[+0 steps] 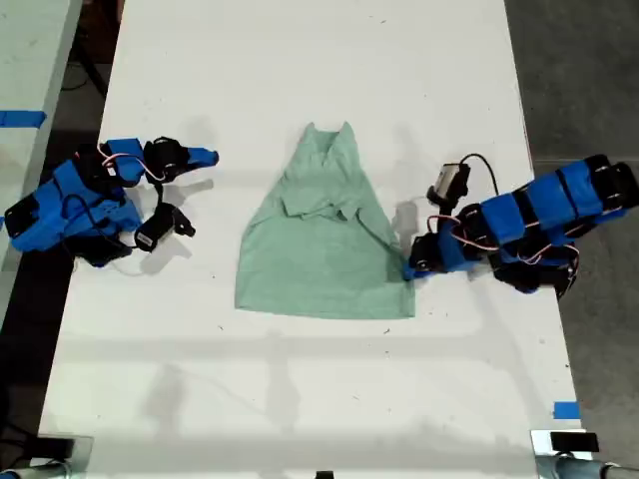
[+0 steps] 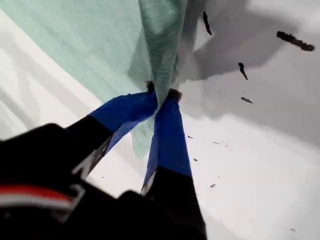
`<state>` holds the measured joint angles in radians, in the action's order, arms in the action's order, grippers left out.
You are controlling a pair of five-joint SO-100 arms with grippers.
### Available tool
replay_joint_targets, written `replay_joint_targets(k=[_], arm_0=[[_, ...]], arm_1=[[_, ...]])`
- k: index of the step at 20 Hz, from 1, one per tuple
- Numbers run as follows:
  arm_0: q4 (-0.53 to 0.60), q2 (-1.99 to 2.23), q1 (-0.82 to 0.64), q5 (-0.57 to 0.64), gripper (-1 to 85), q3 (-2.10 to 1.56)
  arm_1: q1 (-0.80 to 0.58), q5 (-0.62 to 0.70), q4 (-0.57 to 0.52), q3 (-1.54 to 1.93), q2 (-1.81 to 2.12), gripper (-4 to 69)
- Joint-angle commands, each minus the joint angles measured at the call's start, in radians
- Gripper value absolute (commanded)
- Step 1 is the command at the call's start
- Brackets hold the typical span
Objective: Fold t shirt
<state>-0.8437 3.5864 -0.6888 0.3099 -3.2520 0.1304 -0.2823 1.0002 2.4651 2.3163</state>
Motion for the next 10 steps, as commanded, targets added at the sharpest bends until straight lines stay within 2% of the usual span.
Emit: replay_joint_targets(k=[1, 4, 6, 9, 10], arm_0=[[-0.003, 0.011, -0.003, -0.006, -0.2, -0.04], [-0.003, 0.011, -0.003, -0.006, -0.2, -0.04], [-0.003, 0.011, -0.003, -0.006, -0.2, -0.04], [-0.003, 0.011, -0.005, -0.006, -0.2, -0.04], [-0.005, 0.011, -0.003, -0.008, -0.2, -0.04]], arm_1=[[-0.075, 0.121, 0.147, -0.17, 0.152, 0.7], [-0.115, 0.268, 0.14, -0.414, 0.006, 0.7], [-0.112, 0.35, 0.141, -0.647, -0.235, 0.8], [-0.086, 0.434, 0.204, -1.034, -0.658, 0.8], [-0.075, 0.443, 0.249, -1.161, -0.775, 9.2]])
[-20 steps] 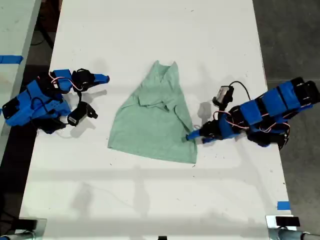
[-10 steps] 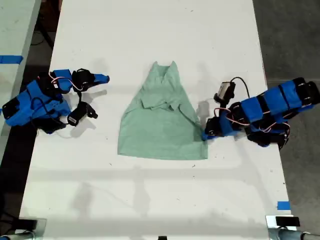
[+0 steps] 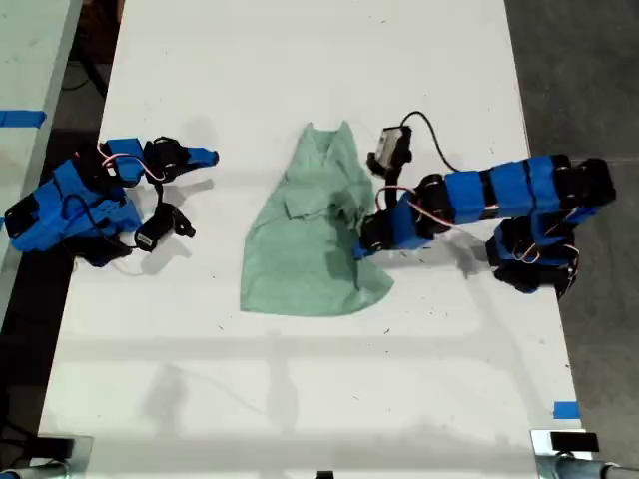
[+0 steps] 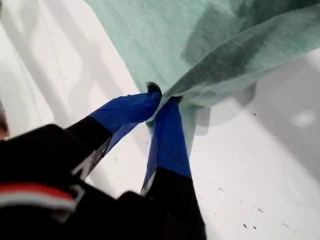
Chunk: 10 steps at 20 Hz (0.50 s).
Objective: Fold t shirt
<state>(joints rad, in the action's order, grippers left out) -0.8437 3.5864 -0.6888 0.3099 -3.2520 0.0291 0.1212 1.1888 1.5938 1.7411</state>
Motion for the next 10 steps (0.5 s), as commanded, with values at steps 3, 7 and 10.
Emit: replay_joint_targets(k=[3, 7, 10], arm_0=[[-0.009, 0.011, -0.009, -0.011, -0.2, -0.04], [-0.009, 0.011, -0.02, -0.012, 1.1, -0.04], [-0.012, 0.011, -0.025, -0.031, 1.5, -0.04]], arm_1=[[0.021, 0.034, 0.235, -0.463, -0.21, 29.9], [-0.046, 0.008, 0.351, -0.215, 0.284, 17.7], [-0.091, 0.037, 0.339, 0.206, 0.741, 2.2]])
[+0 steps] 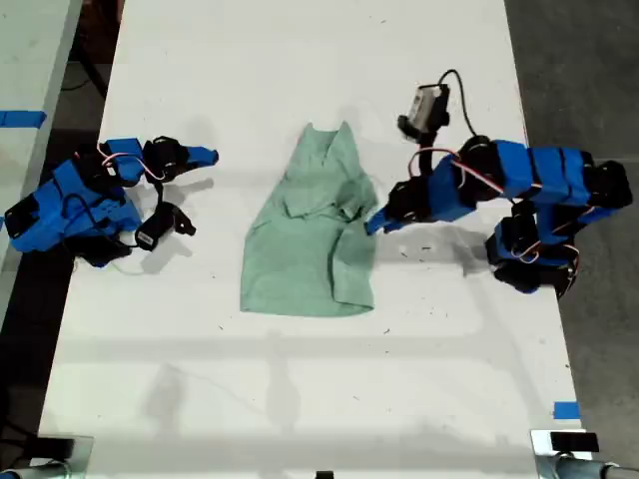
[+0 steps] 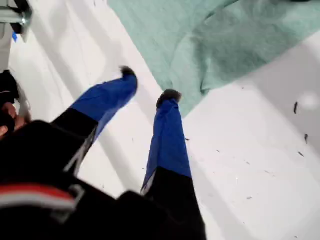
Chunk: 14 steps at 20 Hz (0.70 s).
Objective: Fold t shirt
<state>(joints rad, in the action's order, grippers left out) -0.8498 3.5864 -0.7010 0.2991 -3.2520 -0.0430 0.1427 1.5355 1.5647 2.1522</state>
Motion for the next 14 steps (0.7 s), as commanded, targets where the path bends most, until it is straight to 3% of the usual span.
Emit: replay_joint_targets(k=[1, 3, 5, 6, 8, 9, 11, 12, 13, 14], arm_0=[[-0.018, 0.011, -0.003, -0.023, 1.5, -0.04], [-0.018, 0.011, 0.052, -0.074, 1.5, -0.04], [-0.021, 0.011, 0.118, -0.238, 1.5, -0.04], [-0.029, 0.011, 0.13, -0.236, 1.7, -0.04], [-0.091, 0.009, 0.126, -0.233, 2.0, -0.04], [-0.135, 0.009, 0.1, -0.252, 2.2, -0.04], [-0.16, 0.006, 0.051, -0.235, 5.1, -0.04], [-0.16, 0.006, 0.044, -0.196, 5.9, -0.04], [-0.16, 0.005, 0.051, -0.172, 6.0, -0.04], [-0.16, 0.005, 0.06, -0.16, 6.0, -0.04]], arm_1=[[-0.021, 0.037, -0.066, 0.433, 0.511, 2.2], [0.009, 0.046, -0.178, 0.818, 0.888, 2.0], [0.052, -0.018, -0.164, 1.157, 1.307, 2.0], [0.084, 0.035, -0.176, 1.278, 1.364, 2.0], [0.117, 0.19, -0.345, 1.437, 1.358, 2.3], [0.107, 0.198, -0.337, 1.476, 1.358, 2.3], [0.069, 0.198, -0.179, 1.505, 1.358, 2.5], [0.06, 0.281, -0.213, 1.54, 1.358, 2.7], [0.04, 0.261, -0.215, 1.548, 1.353, 2.7], [0.008, 0.434, -0.21, 1.548, 1.353, 2.9]])
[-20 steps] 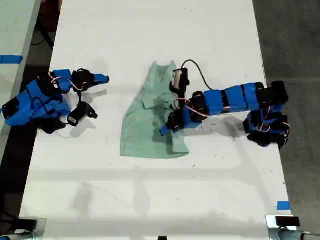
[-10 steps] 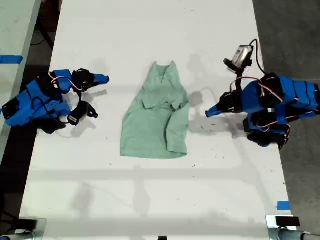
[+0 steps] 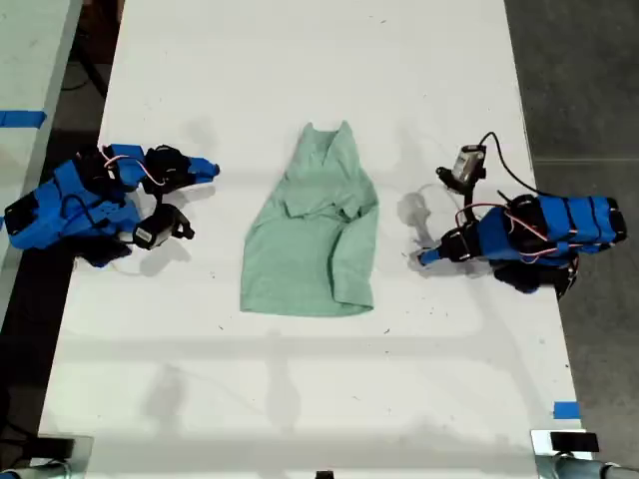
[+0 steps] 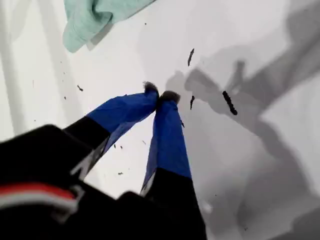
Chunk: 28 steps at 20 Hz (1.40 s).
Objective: Fold t shirt
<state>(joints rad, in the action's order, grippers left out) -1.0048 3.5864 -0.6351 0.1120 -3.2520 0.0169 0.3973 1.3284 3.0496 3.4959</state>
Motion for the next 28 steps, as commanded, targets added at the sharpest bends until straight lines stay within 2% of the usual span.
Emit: replay_joint_targets(k=[1, 3, 5, 28], arm_0=[[-0.005, 0.005, 0.009, 0.028, 6.0, -0.04], [-0.005, 0.005, 0.029, 0.018, 6.0, -0.04], [-0.005, 0.005, 0.017, 0.063, 6.0, -0.04], [-0.005, 0.005, 0.021, 0.063, 6.1, -0.04]], arm_1=[[-0.063, 0.41, 0.006, 0.06, 0.009, 3.2], [-0.04, 0.373, 0.012, 0.057, 0.009, 2.5], [-0.037, 0.393, 0.012, 0.057, 0.009, 2.5], [-0.037, 0.393, 0.012, 0.057, 0.009, 2.5]])
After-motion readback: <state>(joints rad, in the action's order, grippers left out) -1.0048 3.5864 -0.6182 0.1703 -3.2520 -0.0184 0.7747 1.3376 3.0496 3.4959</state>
